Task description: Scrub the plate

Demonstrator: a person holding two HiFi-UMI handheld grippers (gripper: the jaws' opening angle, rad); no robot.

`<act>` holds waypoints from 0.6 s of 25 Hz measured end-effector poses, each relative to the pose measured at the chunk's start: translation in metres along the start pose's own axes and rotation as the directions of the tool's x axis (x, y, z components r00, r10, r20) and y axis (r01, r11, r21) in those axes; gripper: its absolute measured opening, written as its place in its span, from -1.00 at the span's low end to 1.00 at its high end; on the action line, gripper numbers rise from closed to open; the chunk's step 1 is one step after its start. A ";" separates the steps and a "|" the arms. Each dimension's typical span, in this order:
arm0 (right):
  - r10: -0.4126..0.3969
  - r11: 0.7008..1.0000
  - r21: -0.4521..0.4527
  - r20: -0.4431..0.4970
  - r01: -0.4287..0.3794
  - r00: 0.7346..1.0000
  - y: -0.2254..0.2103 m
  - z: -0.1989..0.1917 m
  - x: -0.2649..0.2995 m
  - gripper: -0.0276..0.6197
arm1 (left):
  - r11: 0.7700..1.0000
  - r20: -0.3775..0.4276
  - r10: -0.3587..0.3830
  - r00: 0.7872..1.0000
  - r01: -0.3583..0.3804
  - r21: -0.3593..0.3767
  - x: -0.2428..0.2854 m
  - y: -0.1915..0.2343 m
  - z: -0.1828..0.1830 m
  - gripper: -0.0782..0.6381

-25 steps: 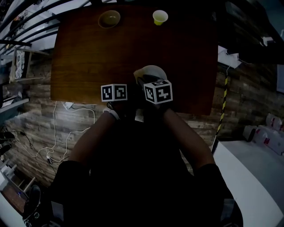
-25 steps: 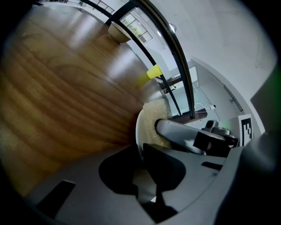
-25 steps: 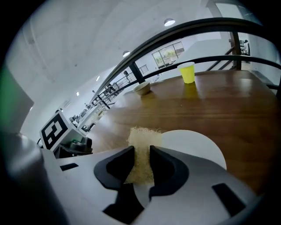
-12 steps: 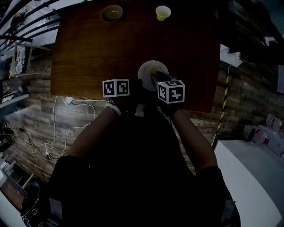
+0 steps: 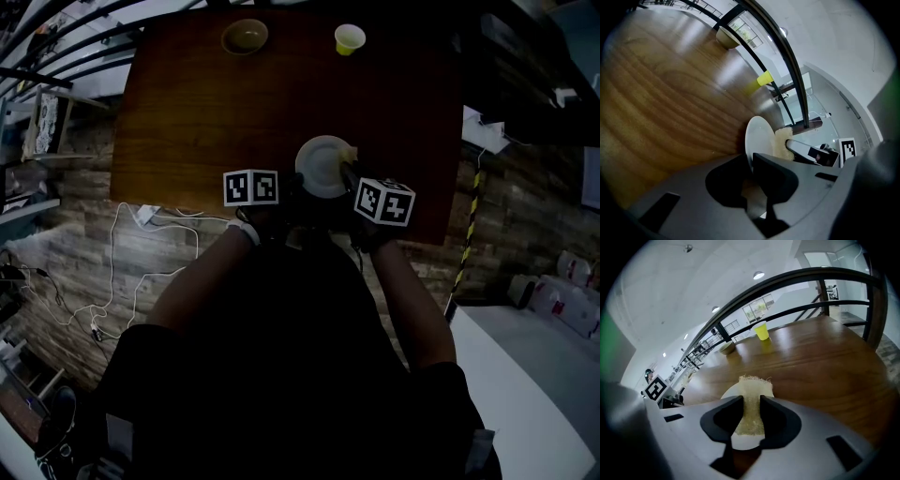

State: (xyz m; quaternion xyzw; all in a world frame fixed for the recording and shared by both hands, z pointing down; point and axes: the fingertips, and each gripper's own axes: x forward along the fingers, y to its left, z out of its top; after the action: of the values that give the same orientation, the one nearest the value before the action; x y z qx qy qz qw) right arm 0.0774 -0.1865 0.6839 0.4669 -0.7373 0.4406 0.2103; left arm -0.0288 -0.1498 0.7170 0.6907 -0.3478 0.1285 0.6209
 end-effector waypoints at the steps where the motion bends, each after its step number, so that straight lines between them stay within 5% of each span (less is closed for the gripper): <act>1: -0.020 1.000 0.011 0.007 0.019 1.000 -0.001 0.001 -0.001 -0.55 | 1.000 0.002 -0.001 1.000 0.001 -0.004 0.000 0.000 0.000 -0.64; 6: -0.058 0.998 -0.033 0.007 0.058 0.998 0.017 0.003 0.001 -0.55 | 1.000 0.010 -0.016 1.000 0.016 -0.018 -0.002 0.001 0.001 -0.64; 15: 0.144 0.976 -0.144 -0.136 -0.163 0.980 0.087 -0.024 0.042 -0.55 | 0.998 -0.013 -0.056 0.998 0.056 -0.038 -0.004 0.004 0.001 -0.64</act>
State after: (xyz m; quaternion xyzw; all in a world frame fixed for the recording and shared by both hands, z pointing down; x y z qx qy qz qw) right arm -0.0212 -0.1721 0.6876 0.3624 -0.7885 0.4253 0.2568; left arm -0.0344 -0.1494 0.7175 0.6875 -0.3264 0.1094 0.6394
